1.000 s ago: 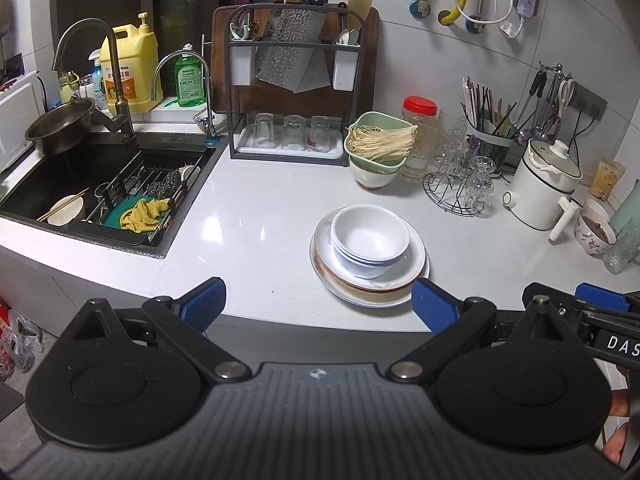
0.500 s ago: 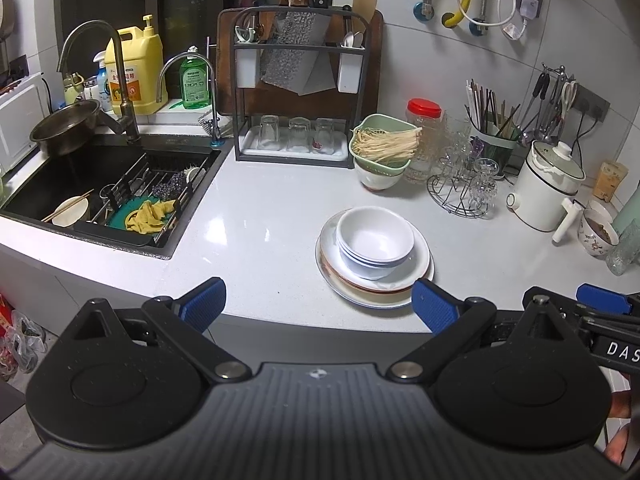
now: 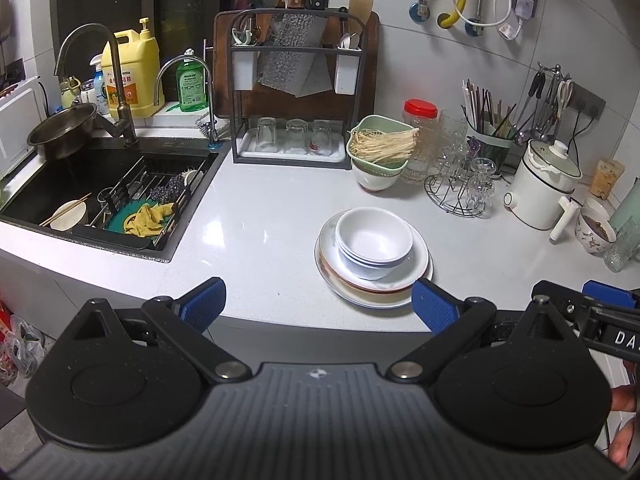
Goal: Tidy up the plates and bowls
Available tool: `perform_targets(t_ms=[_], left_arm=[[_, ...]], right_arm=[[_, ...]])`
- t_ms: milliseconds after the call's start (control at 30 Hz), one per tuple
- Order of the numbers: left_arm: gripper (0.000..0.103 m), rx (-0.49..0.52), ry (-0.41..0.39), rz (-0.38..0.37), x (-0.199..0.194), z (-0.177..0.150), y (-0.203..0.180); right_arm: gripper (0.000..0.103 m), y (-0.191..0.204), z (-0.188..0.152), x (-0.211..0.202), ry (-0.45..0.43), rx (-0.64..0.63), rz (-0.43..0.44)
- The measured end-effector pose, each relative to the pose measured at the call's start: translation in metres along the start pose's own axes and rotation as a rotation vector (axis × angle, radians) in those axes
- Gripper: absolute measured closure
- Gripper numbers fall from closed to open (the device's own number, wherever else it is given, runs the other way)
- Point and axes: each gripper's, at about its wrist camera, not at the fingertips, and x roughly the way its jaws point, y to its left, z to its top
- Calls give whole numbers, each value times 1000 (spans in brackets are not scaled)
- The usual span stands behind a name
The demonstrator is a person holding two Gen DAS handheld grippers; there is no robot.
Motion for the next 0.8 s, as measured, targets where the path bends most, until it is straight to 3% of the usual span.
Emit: perform_targets(t_ms=[800], left_arm=[[2, 29, -10, -39, -8, -6, -5]], right_arm=[[11, -8, -7, -18, -49, 21, -38]])
